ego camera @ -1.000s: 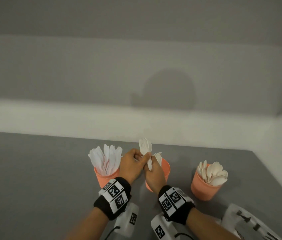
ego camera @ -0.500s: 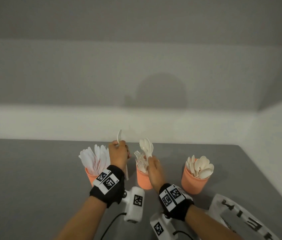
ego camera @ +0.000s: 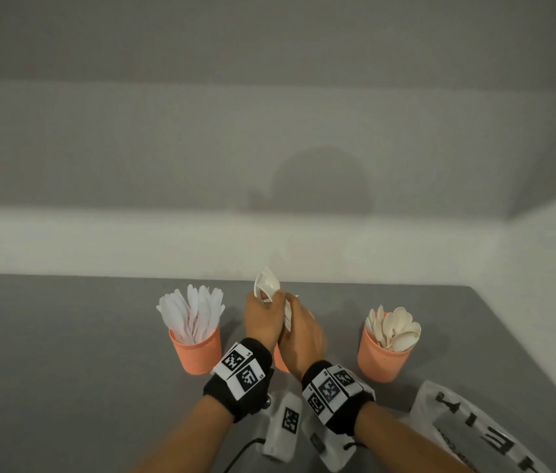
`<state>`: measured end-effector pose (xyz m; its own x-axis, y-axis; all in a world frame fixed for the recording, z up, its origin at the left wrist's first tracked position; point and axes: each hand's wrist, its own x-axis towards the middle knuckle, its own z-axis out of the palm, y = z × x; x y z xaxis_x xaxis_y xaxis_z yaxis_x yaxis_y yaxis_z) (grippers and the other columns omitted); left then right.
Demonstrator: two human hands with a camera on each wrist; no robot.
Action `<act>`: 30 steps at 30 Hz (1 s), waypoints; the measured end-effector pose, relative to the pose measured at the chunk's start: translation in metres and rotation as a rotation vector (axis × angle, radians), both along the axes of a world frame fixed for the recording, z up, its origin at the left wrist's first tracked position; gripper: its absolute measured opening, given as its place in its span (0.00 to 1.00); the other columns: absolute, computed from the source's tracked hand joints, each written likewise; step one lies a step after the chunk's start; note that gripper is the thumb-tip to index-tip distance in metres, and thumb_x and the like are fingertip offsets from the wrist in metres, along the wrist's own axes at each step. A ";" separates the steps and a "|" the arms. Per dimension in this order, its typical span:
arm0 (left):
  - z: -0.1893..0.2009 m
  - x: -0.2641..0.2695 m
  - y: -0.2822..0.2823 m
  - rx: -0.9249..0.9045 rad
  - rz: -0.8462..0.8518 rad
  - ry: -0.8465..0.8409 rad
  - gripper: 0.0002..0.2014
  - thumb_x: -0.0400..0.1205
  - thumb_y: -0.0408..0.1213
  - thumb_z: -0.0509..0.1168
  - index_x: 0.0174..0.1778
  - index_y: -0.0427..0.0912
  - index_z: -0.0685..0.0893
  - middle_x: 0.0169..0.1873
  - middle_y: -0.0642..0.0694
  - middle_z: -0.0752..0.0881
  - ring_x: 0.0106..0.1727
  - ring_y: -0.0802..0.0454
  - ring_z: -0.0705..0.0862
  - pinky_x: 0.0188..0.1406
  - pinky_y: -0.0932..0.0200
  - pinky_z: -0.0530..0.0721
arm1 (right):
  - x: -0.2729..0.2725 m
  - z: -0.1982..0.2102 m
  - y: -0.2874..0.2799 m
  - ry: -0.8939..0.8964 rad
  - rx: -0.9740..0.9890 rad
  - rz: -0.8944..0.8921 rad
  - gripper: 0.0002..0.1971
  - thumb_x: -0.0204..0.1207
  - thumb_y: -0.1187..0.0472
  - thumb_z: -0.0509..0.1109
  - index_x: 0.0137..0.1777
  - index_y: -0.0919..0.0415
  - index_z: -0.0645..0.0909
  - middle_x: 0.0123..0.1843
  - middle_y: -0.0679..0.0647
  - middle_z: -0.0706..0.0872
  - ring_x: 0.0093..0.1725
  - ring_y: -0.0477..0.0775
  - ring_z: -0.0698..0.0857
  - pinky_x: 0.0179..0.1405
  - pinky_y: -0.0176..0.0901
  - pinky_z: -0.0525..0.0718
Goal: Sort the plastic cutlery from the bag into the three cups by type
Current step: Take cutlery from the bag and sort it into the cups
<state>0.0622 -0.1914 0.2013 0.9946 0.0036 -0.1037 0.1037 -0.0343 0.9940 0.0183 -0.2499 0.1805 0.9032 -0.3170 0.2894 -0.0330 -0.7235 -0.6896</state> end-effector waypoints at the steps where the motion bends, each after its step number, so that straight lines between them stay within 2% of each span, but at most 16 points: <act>1: -0.001 0.001 0.001 -0.007 -0.007 0.016 0.15 0.82 0.36 0.62 0.59 0.28 0.77 0.44 0.36 0.86 0.41 0.47 0.86 0.33 0.62 0.81 | -0.001 0.000 0.000 0.007 0.045 0.009 0.17 0.79 0.57 0.62 0.67 0.49 0.71 0.54 0.52 0.85 0.54 0.55 0.83 0.47 0.46 0.83; 3: -0.001 0.001 0.004 -0.037 -0.039 0.036 0.15 0.83 0.37 0.60 0.61 0.30 0.77 0.50 0.33 0.86 0.49 0.41 0.87 0.43 0.54 0.85 | 0.000 -0.003 -0.004 0.051 0.140 0.033 0.17 0.77 0.57 0.64 0.65 0.50 0.72 0.54 0.50 0.83 0.53 0.53 0.82 0.45 0.41 0.81; 4: 0.000 0.000 0.006 -0.061 -0.059 0.044 0.14 0.83 0.37 0.60 0.59 0.30 0.79 0.49 0.32 0.87 0.49 0.41 0.87 0.45 0.52 0.86 | 0.000 -0.003 -0.006 0.067 0.194 0.043 0.15 0.76 0.59 0.65 0.63 0.52 0.74 0.52 0.49 0.82 0.50 0.51 0.82 0.41 0.36 0.80; 6: -0.001 -0.003 0.011 -0.137 -0.080 0.066 0.11 0.83 0.36 0.61 0.50 0.31 0.82 0.37 0.38 0.88 0.35 0.50 0.88 0.34 0.60 0.86 | -0.001 0.000 -0.007 0.074 0.344 0.076 0.11 0.74 0.64 0.67 0.55 0.54 0.77 0.47 0.49 0.83 0.43 0.48 0.83 0.36 0.30 0.77; 8: -0.002 -0.005 0.015 -0.197 -0.063 0.094 0.09 0.81 0.35 0.64 0.40 0.32 0.82 0.23 0.45 0.83 0.19 0.60 0.81 0.19 0.69 0.78 | -0.001 0.005 -0.006 0.070 0.545 0.142 0.07 0.74 0.69 0.67 0.49 0.59 0.79 0.42 0.51 0.86 0.39 0.45 0.85 0.36 0.31 0.80; 11: -0.007 -0.003 0.020 -0.243 -0.001 0.165 0.13 0.79 0.37 0.68 0.32 0.34 0.79 0.15 0.50 0.77 0.11 0.62 0.74 0.13 0.72 0.71 | -0.004 0.009 -0.003 0.097 0.735 0.187 0.11 0.78 0.69 0.64 0.42 0.51 0.78 0.35 0.45 0.84 0.33 0.35 0.83 0.28 0.23 0.74; 13: -0.009 -0.001 0.021 -0.250 0.036 0.182 0.16 0.79 0.39 0.68 0.28 0.36 0.77 0.11 0.53 0.76 0.11 0.62 0.72 0.12 0.72 0.70 | -0.002 0.005 -0.002 0.086 0.707 0.134 0.09 0.79 0.66 0.64 0.45 0.49 0.78 0.40 0.49 0.86 0.38 0.42 0.83 0.33 0.28 0.76; 14: -0.010 -0.002 0.020 -0.246 0.048 0.176 0.17 0.80 0.40 0.67 0.27 0.37 0.76 0.11 0.53 0.75 0.11 0.62 0.72 0.14 0.70 0.71 | 0.000 0.002 -0.001 0.067 0.654 0.107 0.07 0.78 0.66 0.65 0.48 0.51 0.78 0.43 0.54 0.86 0.39 0.45 0.83 0.35 0.30 0.77; 16: -0.010 -0.003 0.018 -0.235 0.050 0.166 0.17 0.82 0.40 0.64 0.29 0.36 0.78 0.15 0.50 0.78 0.15 0.60 0.77 0.19 0.66 0.75 | 0.001 -0.001 0.002 0.040 0.536 0.090 0.10 0.77 0.66 0.64 0.56 0.55 0.78 0.45 0.53 0.86 0.41 0.47 0.85 0.39 0.33 0.81; 18: -0.007 -0.007 0.015 -0.231 0.004 0.175 0.13 0.82 0.39 0.63 0.39 0.32 0.83 0.27 0.44 0.84 0.26 0.55 0.83 0.23 0.64 0.79 | 0.002 -0.001 0.003 0.028 0.442 0.102 0.12 0.78 0.65 0.64 0.60 0.56 0.77 0.44 0.50 0.85 0.43 0.49 0.86 0.45 0.39 0.85; 20: -0.004 -0.008 0.014 -0.209 -0.051 0.183 0.13 0.83 0.37 0.61 0.50 0.29 0.83 0.35 0.40 0.86 0.33 0.51 0.84 0.26 0.65 0.80 | 0.002 -0.001 0.002 0.030 0.430 0.125 0.12 0.78 0.65 0.63 0.60 0.57 0.77 0.43 0.48 0.84 0.43 0.47 0.85 0.46 0.40 0.85; 23: -0.003 -0.008 0.016 -0.154 -0.077 0.202 0.15 0.85 0.37 0.55 0.50 0.30 0.83 0.32 0.41 0.83 0.30 0.51 0.81 0.26 0.62 0.76 | 0.001 0.004 0.001 0.056 0.604 0.175 0.06 0.80 0.65 0.63 0.55 0.59 0.77 0.38 0.50 0.83 0.35 0.40 0.83 0.38 0.31 0.81; 25: -0.005 -0.007 0.019 -0.110 -0.070 0.195 0.17 0.85 0.38 0.51 0.41 0.32 0.82 0.24 0.43 0.79 0.25 0.50 0.77 0.25 0.61 0.73 | -0.001 0.010 0.001 0.100 0.747 0.198 0.03 0.82 0.64 0.61 0.51 0.57 0.75 0.31 0.50 0.77 0.21 0.36 0.77 0.21 0.24 0.73; 26: -0.006 -0.006 0.022 -0.103 -0.065 0.192 0.19 0.85 0.39 0.50 0.35 0.34 0.79 0.20 0.45 0.76 0.23 0.50 0.75 0.25 0.61 0.71 | -0.001 0.010 0.000 0.133 0.804 0.199 0.02 0.83 0.63 0.60 0.50 0.56 0.73 0.28 0.51 0.74 0.15 0.37 0.72 0.15 0.25 0.67; 28: -0.007 -0.005 0.027 -0.127 -0.074 0.212 0.25 0.86 0.44 0.50 0.23 0.39 0.72 0.14 0.47 0.71 0.20 0.49 0.70 0.25 0.60 0.69 | 0.001 0.007 -0.005 0.202 0.888 0.193 0.04 0.85 0.58 0.57 0.52 0.56 0.72 0.27 0.54 0.71 0.10 0.39 0.65 0.09 0.28 0.60; 30: -0.004 -0.006 0.031 -0.162 -0.092 0.222 0.27 0.85 0.51 0.54 0.20 0.42 0.69 0.12 0.49 0.68 0.18 0.52 0.68 0.23 0.61 0.69 | 0.004 0.002 -0.010 0.242 0.947 0.184 0.09 0.85 0.54 0.54 0.52 0.55 0.75 0.27 0.55 0.73 0.10 0.40 0.63 0.09 0.27 0.57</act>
<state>0.0558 -0.1603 0.1976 0.9431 -0.1195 -0.3104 0.3227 0.1035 0.9408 0.0224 -0.2594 0.1828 0.9627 -0.1714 -0.2093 -0.1916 0.1138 -0.9748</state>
